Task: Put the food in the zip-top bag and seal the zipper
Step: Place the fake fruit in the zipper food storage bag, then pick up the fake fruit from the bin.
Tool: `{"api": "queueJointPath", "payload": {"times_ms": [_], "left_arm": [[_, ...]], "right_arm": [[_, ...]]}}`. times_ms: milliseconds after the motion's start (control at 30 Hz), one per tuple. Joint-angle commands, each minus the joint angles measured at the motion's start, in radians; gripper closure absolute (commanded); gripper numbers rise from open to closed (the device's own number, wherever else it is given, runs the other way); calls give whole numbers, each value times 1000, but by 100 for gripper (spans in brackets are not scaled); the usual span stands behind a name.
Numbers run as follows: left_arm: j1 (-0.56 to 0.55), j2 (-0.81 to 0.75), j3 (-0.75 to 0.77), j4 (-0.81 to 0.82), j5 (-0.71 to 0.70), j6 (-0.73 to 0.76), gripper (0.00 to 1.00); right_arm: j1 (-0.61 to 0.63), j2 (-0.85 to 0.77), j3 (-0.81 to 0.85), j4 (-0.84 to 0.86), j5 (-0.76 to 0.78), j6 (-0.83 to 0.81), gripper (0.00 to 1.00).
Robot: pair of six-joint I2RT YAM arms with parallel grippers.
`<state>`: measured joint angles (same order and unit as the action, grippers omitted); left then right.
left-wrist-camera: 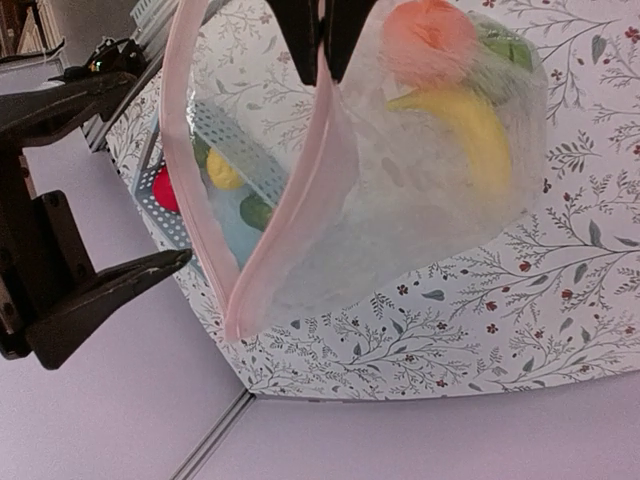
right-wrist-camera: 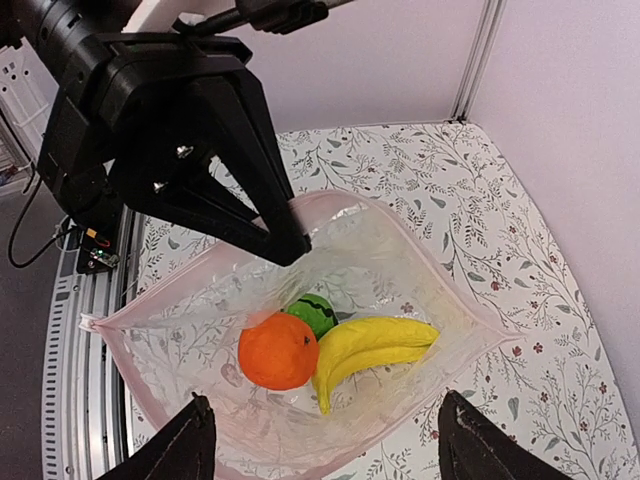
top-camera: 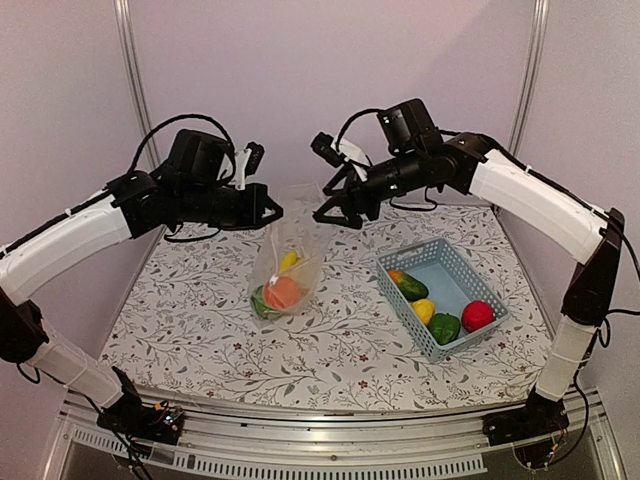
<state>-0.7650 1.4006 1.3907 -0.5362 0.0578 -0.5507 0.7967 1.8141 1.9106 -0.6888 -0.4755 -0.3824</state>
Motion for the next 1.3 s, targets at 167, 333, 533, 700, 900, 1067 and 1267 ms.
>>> {"api": "queueJointPath", "payload": {"times_ms": [167, 333, 533, 700, 900, 1067, 1267], "left_arm": [[-11, -38, -29, 16, -26, 13, 100], [-11, -38, -34, 25, -35, 19, 100], [-10, -36, -40, 40, -42, 28, 100], [-11, -34, -42, 47, -43, 33, 100], [-11, -26, -39, 51, -38, 35, 100], [-12, -25, -45, 59, -33, 31, 100], [-11, -21, -38, 64, -18, 24, 100]], "right_arm": [[3, -119, -38, -22, 129, -41, 25], [-9, -195, -155, -21, 261, -83, 25], [-126, -311, -344, -24, 251, -72, 26], [-230, -391, -496, -35, 240, -80, 26], [-349, -432, -608, -89, 182, -81, 28], [-414, -415, -679, -104, 160, -107, 32], [-430, -311, -691, -107, 140, -165, 38]]}}
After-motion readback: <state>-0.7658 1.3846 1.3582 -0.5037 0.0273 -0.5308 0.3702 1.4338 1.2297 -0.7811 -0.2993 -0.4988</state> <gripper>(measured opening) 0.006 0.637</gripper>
